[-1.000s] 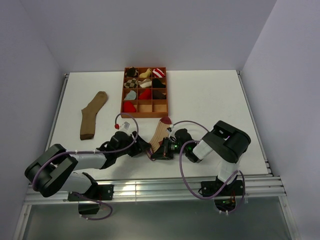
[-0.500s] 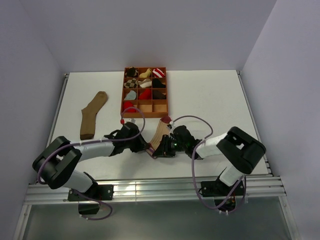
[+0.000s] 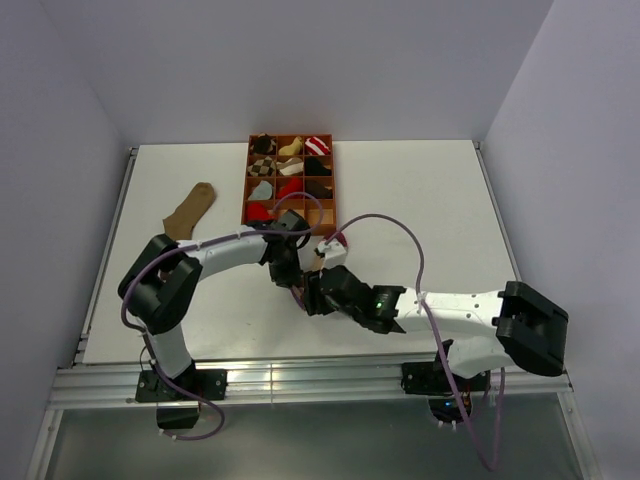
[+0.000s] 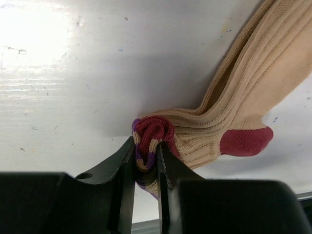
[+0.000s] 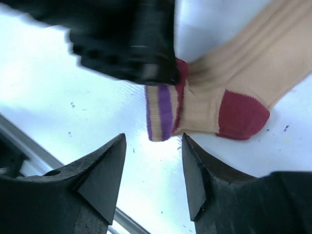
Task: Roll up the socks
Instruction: Roll the sock at the center of the board.
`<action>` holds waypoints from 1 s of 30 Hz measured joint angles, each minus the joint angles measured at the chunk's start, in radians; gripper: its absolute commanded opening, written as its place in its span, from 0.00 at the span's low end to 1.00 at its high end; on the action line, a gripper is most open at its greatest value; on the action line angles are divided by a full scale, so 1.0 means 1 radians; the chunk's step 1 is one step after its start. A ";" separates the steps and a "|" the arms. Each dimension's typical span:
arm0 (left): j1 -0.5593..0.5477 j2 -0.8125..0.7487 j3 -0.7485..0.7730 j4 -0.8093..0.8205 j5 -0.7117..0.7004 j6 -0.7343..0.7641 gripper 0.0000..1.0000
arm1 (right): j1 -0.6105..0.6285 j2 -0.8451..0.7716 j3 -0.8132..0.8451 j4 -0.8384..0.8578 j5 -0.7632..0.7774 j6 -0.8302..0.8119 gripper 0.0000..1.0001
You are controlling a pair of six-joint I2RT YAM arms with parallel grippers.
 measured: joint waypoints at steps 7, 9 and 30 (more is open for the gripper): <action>0.000 0.080 0.118 -0.127 0.010 0.065 0.08 | 0.183 0.157 0.179 -0.097 0.285 -0.103 0.59; 0.000 0.085 0.126 -0.138 0.011 0.072 0.08 | 0.214 0.232 0.230 -0.113 0.338 -0.122 0.59; 0.004 0.087 0.124 -0.137 0.027 0.092 0.23 | 0.262 0.523 0.340 -0.204 0.565 -0.104 0.00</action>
